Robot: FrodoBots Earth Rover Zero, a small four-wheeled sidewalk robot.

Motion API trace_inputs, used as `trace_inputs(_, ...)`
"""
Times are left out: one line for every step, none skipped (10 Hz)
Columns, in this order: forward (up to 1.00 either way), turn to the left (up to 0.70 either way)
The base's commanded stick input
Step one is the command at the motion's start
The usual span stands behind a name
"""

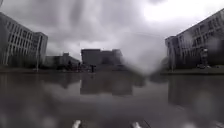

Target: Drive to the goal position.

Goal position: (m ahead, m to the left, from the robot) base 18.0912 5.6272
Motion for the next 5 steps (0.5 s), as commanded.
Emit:
trace_inputs(0.7, 0.0)
trace_inputs(0.7, 0.0)
trace_inputs(0.7, 0.0)
trace_inputs(0.7, 0.0)
trace_inputs(0.7, 0.0)
